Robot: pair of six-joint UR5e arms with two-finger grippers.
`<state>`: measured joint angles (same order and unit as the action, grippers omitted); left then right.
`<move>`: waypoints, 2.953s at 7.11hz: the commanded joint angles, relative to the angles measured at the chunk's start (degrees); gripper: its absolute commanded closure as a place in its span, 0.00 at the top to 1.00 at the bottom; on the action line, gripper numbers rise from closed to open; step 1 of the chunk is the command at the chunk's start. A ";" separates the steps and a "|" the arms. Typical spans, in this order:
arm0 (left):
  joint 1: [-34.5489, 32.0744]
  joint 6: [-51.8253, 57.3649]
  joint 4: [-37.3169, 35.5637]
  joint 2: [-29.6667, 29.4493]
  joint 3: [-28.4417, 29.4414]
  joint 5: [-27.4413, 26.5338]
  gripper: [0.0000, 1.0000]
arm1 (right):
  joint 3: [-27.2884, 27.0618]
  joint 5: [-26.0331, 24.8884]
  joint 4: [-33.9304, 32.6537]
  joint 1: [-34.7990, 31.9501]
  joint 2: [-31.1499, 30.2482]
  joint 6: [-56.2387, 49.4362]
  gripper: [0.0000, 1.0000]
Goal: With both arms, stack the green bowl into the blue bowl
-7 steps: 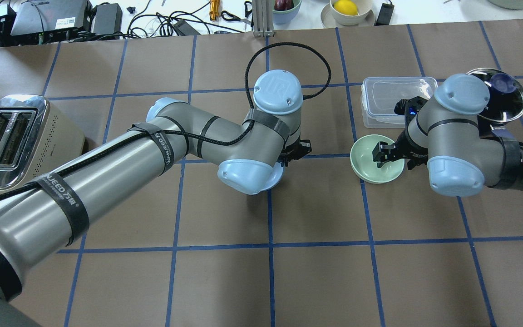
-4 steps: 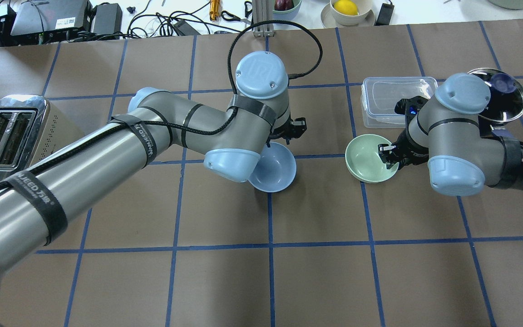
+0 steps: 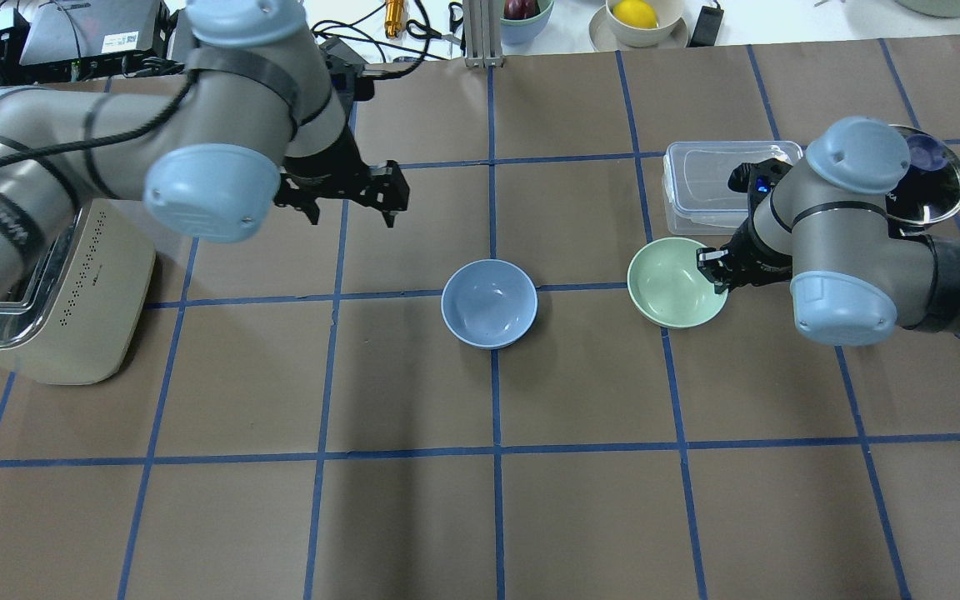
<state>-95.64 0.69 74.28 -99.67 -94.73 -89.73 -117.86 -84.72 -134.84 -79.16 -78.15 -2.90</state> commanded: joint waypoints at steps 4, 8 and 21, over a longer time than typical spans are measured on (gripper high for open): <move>5.11 6.34 9.50 10.11 1.92 -1.32 1.00 | 12.75 6.50 10.56 -17.31 0.28 28.17 0.00; 4.94 6.17 7.46 9.14 3.24 -1.50 1.00 | 12.75 5.45 10.03 -25.61 6.08 31.82 0.01; 4.41 5.20 9.30 10.46 2.45 -1.67 1.00 | 42.18 -5.72 52.89 -15.61 -4.89 12.33 1.00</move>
<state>-90.87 6.11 82.54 -89.65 -92.03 -91.16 -78.90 -89.91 -87.43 -97.37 -81.41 14.39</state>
